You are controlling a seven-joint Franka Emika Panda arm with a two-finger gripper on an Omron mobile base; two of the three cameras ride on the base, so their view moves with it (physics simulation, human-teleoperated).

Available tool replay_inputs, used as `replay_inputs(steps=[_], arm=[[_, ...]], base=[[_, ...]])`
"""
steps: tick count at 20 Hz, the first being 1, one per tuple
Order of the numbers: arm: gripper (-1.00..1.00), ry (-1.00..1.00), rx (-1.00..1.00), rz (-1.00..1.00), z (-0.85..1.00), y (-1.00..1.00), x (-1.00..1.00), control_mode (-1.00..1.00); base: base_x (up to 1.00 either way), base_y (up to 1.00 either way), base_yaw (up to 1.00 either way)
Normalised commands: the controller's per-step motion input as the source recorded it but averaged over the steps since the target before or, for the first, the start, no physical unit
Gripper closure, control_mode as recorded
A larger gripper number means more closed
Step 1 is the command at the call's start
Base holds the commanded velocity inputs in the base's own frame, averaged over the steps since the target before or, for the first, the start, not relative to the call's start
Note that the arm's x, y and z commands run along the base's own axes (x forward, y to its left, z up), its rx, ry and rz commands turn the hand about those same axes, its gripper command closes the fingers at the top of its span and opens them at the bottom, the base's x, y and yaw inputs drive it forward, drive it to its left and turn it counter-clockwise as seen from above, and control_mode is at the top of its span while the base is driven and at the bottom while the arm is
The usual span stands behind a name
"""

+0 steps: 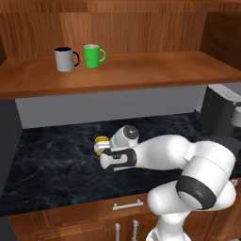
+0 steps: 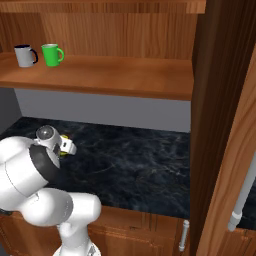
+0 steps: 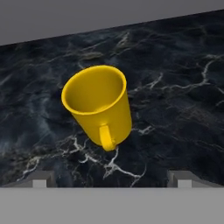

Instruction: Pick the mug on the counter and place it in the cabinet with the handle facing the right, like the mugs already inside.

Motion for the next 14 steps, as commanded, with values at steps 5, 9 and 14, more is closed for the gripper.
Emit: replay_inputs(steps=[5, 9, 14], arm=[[-1.00, 0.00, 0.00, 0.00, 0.00, 0.00, 0.20, -1.00], [-1.00, 0.00, 0.00, 0.00, -0.01, 0.01, 0.18, -1.00], [-1.00, 0.00, 0.00, 0.00, -0.06, 0.05, 0.14, -1.00]], base=[[0.00, 0.00, 0.00], [0.00, 0.00, 0.00], [0.00, 0.00, 0.00]])
